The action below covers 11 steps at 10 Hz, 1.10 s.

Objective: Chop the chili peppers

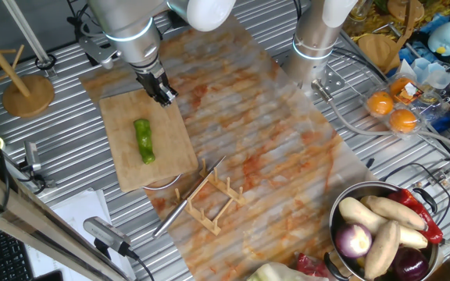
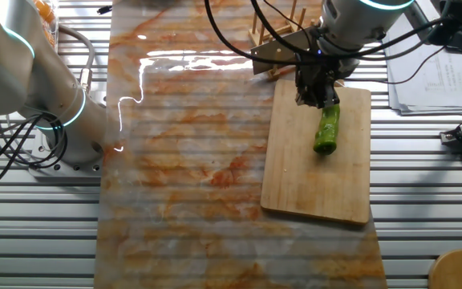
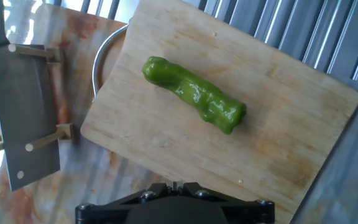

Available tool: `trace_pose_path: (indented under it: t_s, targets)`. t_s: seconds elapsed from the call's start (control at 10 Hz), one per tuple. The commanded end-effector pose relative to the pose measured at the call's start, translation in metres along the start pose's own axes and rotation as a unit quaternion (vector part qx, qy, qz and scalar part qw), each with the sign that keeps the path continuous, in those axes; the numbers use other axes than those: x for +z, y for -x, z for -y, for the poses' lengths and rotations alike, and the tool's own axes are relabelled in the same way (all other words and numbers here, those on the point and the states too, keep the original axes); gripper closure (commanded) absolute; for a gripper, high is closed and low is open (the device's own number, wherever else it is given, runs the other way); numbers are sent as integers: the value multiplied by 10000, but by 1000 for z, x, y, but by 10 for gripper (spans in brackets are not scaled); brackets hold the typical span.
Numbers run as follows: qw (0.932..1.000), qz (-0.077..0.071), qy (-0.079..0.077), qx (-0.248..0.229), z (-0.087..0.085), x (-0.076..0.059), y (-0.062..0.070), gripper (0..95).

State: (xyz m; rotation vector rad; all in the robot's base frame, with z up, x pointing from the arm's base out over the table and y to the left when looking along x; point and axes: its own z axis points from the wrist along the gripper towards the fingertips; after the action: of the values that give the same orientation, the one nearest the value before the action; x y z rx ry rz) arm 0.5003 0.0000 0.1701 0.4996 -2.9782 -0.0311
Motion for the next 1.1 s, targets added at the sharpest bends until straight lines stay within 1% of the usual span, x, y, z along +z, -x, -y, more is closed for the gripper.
trace_pose_path:
  t_s: [0.1,0.5,0.6,0.7,0.8,0.9,1.1]
  targets:
    - [10000,-7,-10,-4,0,0,0,950]
    - [10000,-26,-49,9,0,0,0,950]
    - [9999,-37,-88,-31,0,0,0,950]
    - [9996,-58,-274,-79,0,0,0,950]
    - [9994,-33,-358,-19,0,0,0,950]
    - [9991,64,-396,111,-2,1,3,950]
    - [9979,26,-586,292,-8,1,12,950]
